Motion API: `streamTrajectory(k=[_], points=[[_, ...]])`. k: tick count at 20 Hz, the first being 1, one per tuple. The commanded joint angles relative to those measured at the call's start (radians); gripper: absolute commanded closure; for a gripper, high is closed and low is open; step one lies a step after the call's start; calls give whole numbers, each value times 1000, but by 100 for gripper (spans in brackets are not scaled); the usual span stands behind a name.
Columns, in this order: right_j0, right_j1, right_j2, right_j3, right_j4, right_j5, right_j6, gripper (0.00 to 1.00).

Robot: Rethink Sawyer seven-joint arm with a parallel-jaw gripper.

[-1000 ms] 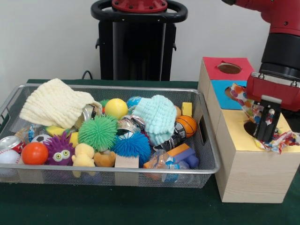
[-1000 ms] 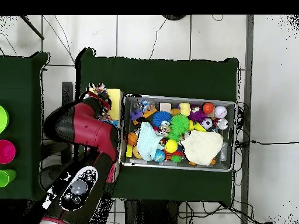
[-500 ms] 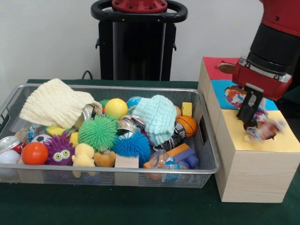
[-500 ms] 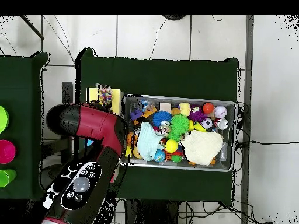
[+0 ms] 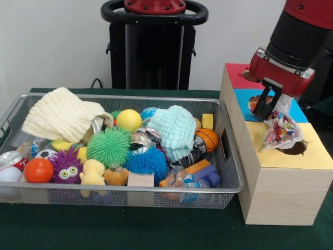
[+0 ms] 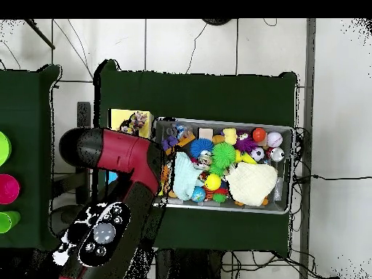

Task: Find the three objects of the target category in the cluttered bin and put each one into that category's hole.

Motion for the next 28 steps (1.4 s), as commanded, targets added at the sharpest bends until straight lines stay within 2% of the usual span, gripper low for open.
streamTrajectory(k=[1, 6, 12, 15, 20, 28], points=[[-50, -2, 117, 44, -66, 85, 75, 100], [-48, -16, 125, 49, -73, 81, 94, 100], [-65, -47, 168, 88, -45, -5, 81, 100], [-76, -88, 205, 124, -21, -53, 72, 100], [-91, -141, 240, 156, -15, -57, 58, 100], [-114, -129, 314, 181, -12, -177, 92, 100]])
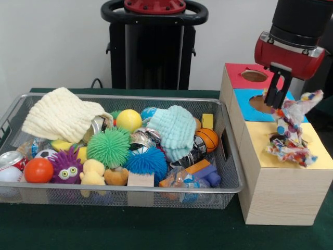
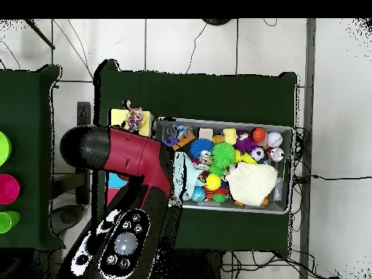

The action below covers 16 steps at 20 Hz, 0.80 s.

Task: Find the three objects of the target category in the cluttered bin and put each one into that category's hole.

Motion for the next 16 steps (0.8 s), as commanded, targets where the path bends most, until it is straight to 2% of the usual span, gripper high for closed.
streamTrajectory(k=[1, 5, 10, 13, 16], points=[[-41, 11, 196, 117, 14, -128, 98, 100], [-37, 34, 195, 90, -8, -107, 107, 100], [-46, 57, 205, 40, -32, -35, 85, 100], [-44, 76, 204, 20, -37, -25, 94, 100], [-43, 74, 201, 32, -42, -38, 94, 100]])
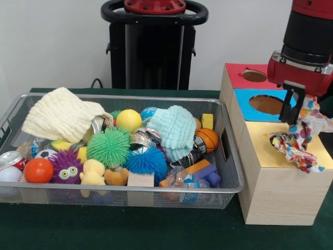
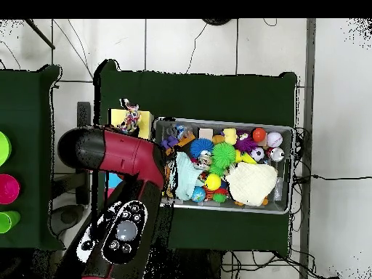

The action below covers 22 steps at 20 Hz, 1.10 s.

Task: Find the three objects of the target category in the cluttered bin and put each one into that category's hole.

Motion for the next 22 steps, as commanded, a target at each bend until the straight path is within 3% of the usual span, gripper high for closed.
streamTrajectory(k=[1, 5, 15, 22], points=[[-35, 55, 120, 24, -43, 40, 94, 100], [-25, 70, 105, -4, -54, 69, 107, 100], [-57, 221, 123, -170, -42, 26, 106, 100], [-46, 206, 73, -221, -54, 139, 130, 100]])
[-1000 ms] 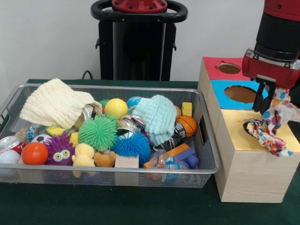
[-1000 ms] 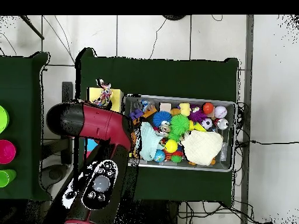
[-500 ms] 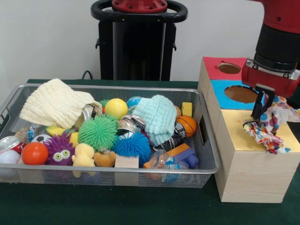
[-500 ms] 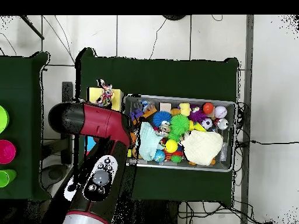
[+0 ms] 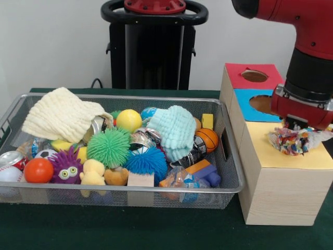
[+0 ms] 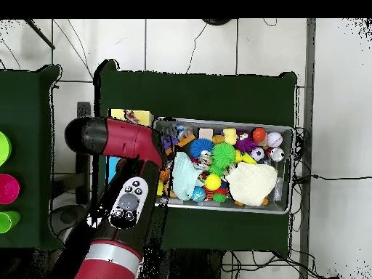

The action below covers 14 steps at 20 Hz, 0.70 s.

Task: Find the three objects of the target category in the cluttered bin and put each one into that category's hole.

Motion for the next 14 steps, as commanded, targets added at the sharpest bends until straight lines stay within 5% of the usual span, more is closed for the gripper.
streamTrajectory(k=[1, 14], points=[[-25, 69, 52, -86, -55, 136, 132, 100], [-25, 72, 30, -123, -51, 214, 154, 100]])
